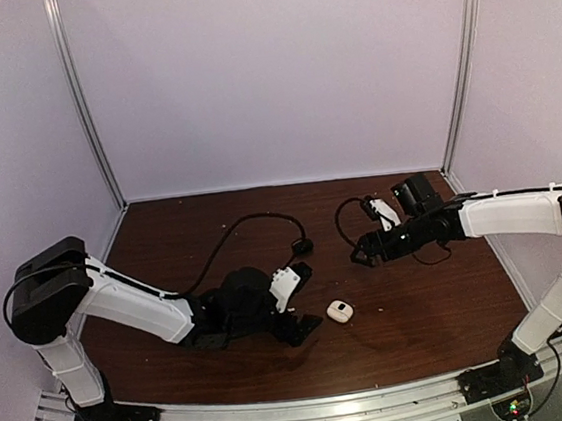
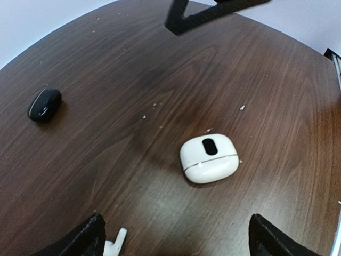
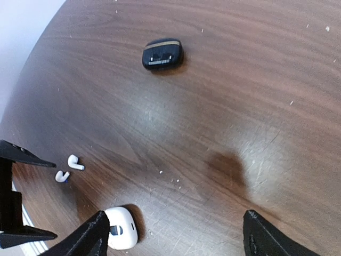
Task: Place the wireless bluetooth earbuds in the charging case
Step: Pick up the charging case from the center of the board.
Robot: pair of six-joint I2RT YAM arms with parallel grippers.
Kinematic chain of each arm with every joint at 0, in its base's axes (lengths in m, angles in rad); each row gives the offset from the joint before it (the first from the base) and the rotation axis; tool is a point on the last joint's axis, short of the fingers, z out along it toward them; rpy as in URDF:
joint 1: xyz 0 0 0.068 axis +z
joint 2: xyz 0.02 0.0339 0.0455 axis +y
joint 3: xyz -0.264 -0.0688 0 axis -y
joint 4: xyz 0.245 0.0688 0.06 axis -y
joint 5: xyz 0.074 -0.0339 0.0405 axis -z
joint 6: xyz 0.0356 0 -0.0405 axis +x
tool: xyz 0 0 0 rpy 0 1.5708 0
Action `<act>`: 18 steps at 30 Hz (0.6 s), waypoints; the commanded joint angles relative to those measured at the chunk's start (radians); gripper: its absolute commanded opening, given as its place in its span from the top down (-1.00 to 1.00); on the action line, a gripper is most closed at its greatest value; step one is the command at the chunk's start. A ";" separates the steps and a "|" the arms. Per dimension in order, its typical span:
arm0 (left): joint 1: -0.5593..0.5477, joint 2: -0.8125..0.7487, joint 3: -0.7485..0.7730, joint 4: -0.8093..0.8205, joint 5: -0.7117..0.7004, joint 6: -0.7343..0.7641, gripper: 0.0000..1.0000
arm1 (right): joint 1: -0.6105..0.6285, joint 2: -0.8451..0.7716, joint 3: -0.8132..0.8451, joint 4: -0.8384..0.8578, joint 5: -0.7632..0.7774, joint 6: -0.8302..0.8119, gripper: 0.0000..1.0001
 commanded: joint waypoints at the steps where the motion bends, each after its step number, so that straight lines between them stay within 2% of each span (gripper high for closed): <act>1: -0.040 0.079 0.048 0.233 0.019 0.033 -0.89 | -0.046 -0.083 -0.020 0.086 0.021 0.020 -0.75; 7: -0.068 0.221 0.108 0.309 0.044 0.044 -0.88 | -0.076 -0.185 -0.055 0.152 0.096 0.026 -0.99; 13: -0.081 0.310 0.170 0.306 0.043 0.042 -0.88 | -0.088 -0.319 -0.092 0.220 0.213 0.058 -1.00; 18: -0.085 0.371 0.216 0.284 0.025 0.037 -0.80 | -0.091 -0.422 -0.123 0.273 0.277 0.076 -1.00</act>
